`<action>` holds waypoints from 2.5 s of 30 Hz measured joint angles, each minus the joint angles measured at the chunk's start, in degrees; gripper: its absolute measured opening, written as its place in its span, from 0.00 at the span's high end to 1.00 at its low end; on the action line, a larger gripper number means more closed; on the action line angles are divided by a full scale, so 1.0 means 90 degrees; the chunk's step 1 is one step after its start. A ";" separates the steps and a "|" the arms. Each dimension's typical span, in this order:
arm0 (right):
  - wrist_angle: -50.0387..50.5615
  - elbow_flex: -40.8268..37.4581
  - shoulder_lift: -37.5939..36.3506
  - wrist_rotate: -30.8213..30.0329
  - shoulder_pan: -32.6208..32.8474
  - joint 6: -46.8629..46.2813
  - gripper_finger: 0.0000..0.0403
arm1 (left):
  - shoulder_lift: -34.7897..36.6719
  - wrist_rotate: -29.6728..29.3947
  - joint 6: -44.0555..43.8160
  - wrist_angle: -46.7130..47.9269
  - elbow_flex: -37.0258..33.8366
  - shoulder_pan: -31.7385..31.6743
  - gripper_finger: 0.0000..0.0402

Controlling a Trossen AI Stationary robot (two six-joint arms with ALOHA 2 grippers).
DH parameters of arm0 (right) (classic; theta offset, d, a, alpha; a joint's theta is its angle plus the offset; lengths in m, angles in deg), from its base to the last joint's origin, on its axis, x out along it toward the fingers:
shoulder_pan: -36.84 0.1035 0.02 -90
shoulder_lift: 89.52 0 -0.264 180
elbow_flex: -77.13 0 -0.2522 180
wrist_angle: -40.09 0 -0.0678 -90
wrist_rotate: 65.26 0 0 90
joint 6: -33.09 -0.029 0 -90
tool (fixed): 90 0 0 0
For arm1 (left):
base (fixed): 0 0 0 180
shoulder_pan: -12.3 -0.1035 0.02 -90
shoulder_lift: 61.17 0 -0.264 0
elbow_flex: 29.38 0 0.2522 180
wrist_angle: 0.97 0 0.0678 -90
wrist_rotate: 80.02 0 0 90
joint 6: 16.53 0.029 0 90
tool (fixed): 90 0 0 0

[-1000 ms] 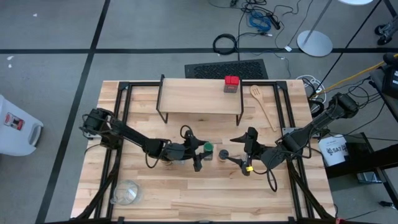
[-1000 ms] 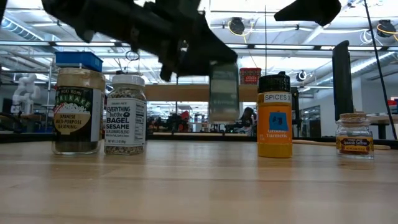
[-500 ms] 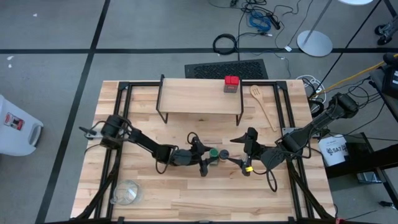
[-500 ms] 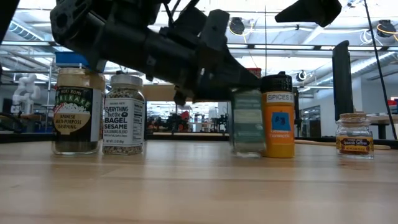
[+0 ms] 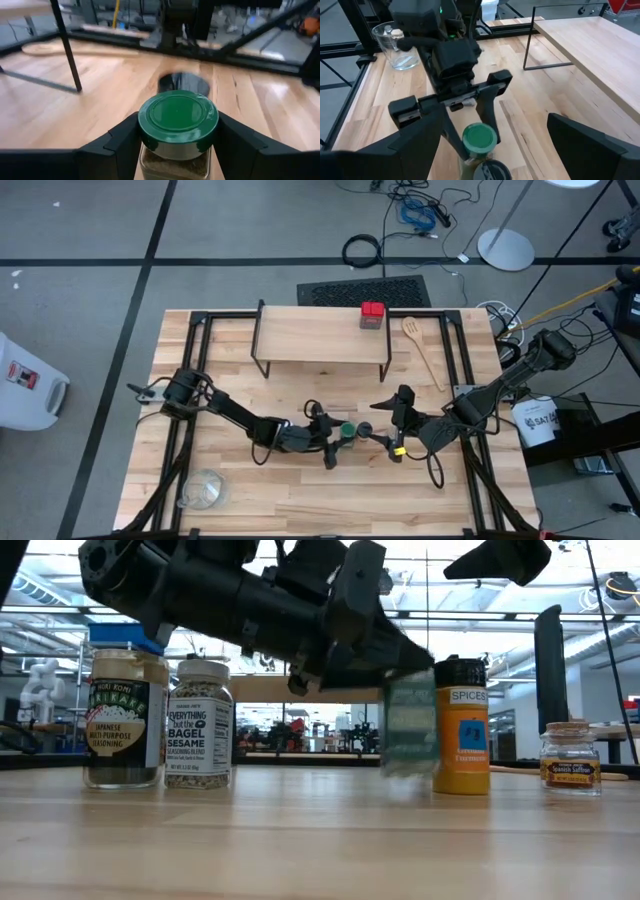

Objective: Shelf spices
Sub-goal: Put the black seasoning bottle in the center of the table and put the green seasoning bottle beside the black seasoning bottle

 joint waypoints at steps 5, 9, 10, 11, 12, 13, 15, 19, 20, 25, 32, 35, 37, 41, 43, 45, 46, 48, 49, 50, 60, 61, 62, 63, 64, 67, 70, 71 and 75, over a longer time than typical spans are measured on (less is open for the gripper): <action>0.0000 -0.0002 0.0000 0.0182 0.0000 -0.0081 0.14 | -0.0001 -0.0123 0.0135 -0.0008 0.0002 0.0063 0.47; 0.0024 0.0000 0.0000 0.0326 0.0002 -0.0168 0.14 | 0.0163 -0.0125 0.0152 0.0018 -0.0002 0.0165 0.47; 0.0022 -0.0002 0.0000 0.0328 0.0004 -0.0168 0.14 | 0.0270 -0.0127 0.0155 0.0053 -0.0001 0.0201 0.47; 0.0022 0.0000 0.0000 0.0328 0.0007 -0.0169 0.14 | 0.0397 -0.0125 0.0173 0.0155 -0.0001 0.0241 0.47; 0.0017 0.0000 0.0000 0.0327 0.0007 -0.0170 0.14 | 0.0511 -0.0120 0.0185 0.0218 0.0002 0.0282 0.47; 0.0002 -0.0002 0.0000 0.0328 0.0007 -0.0170 0.14 | 0.0634 -0.0091 0.0221 0.0274 0.0007 0.0319 0.47; -0.0139 -0.0002 0.0000 0.0350 0.0007 -0.0159 0.14 | 0.0892 -0.0072 0.0465 0.0318 0.0007 0.0419 0.47; -0.0974 -0.0002 -0.0060 0.0812 0.0017 0.0282 0.14 | 0.1307 -0.0045 0.0852 0.0140 0.0045 0.0506 0.47; -0.1215 0.0000 -0.0088 0.0849 0.0043 0.0421 0.14 | 0.1367 -0.0038 0.0924 0.0136 0.0067 0.0494 0.47; -0.1768 0.0002 -0.0280 0.0844 0.0318 0.0967 0.14 | 0.1280 0.0030 0.1505 0.0189 0.0540 0.0282 0.47; -0.1244 0.0002 -0.0620 -0.0044 0.0896 0.1009 0.14 | 0.1043 0.0363 0.1743 0.0317 0.1220 -0.0073 0.47; -0.0862 0.0002 -0.0646 -0.0563 0.1043 0.0907 0.14 | 0.1048 0.0468 0.1794 0.0425 0.1371 -0.0272 0.47; -0.0605 0.0002 -0.0646 -0.0695 0.1080 0.0724 0.14 | 0.1046 0.0658 0.1791 0.0483 0.1389 -0.0375 0.47; -0.0058 0.0002 -0.0648 -0.0801 0.1040 0.0245 0.14 | 0.1046 0.0844 0.1629 0.0468 0.1410 -0.0434 0.47; 0.0210 0.0002 -0.0648 -0.0995 0.1006 0.0022 0.14 | 0.1046 0.0975 0.1629 0.0480 0.1410 -0.0433 0.47; 0.0422 0.0002 -0.0648 -0.1075 0.0948 -0.0115 0.14 | 0.1046 0.0994 0.1628 0.0477 0.1410 -0.0429 0.47; 0.0460 0.0002 -0.0648 -0.1063 0.0921 -0.0166 0.14 | 0.1046 0.0994 0.1629 0.0481 0.1410 -0.0429 0.47; 0.0494 0.0002 -0.0634 -0.1033 0.0871 -0.0235 0.14 | 0.1046 0.0992 0.1629 0.0499 0.1410 -0.0429 0.47; 0.0493 0.0002 -0.0617 -0.1032 0.0860 -0.0254 0.14 | 0.1046 0.0992 0.1629 0.0497 0.1410 -0.0429 0.47; 0.0499 0.0002 -0.0592 -0.1020 0.0854 -0.0267 0.14 | 0.1045 0.0992 0.1629 0.0492 0.1410 -0.0429 0.47; 0.0363 0.0002 -0.0157 -0.0849 0.0440 -0.0171 0.14 | 0.1046 0.1109 0.1624 0.0492 0.1410 -0.0434 0.47; 0.0320 0.0002 -0.0109 -0.0826 0.0381 -0.0108 0.14 | 0.1046 0.1113 0.1626 0.0494 0.1410 -0.0434 0.47; 0.0243 0.0002 -0.0069 -0.0748 0.0324 -0.0014 0.14 | 0.1046 0.1116 0.1627 0.0496 0.1410 -0.0434 0.47; 0.0120 0.0002 -0.0041 -0.0638 0.0270 0.0073 0.15 | 0.1046 0.1117 0.1626 0.0497 0.1410 -0.0434 0.47; 0.0022 0.0002 -0.0026 -0.0507 0.0218 0.0143 0.17 | 0.1046 0.1118 0.1628 0.0494 0.1410 -0.0434 0.47; -0.0196 0.0002 0.0020 -0.0178 0.0060 0.0271 0.23 | 0.1046 0.1120 0.1626 0.0497 0.1410 -0.0434 0.47; -0.0262 0.0002 0.0022 0.0032 -0.0025 0.0321 0.32 | 0.1046 0.1118 0.1629 0.0494 0.1410 -0.0434 0.47; -0.0254 0.0002 0.0022 0.0115 -0.0050 0.0323 0.35 | 0.1046 0.1118 0.1628 0.0494 0.1410 -0.0434 0.47; -0.0247 0.0002 0.0022 0.0157 -0.0058 0.0335 0.51 | 0.1046 0.1123 0.1635 0.0494 0.1410 -0.0434 0.47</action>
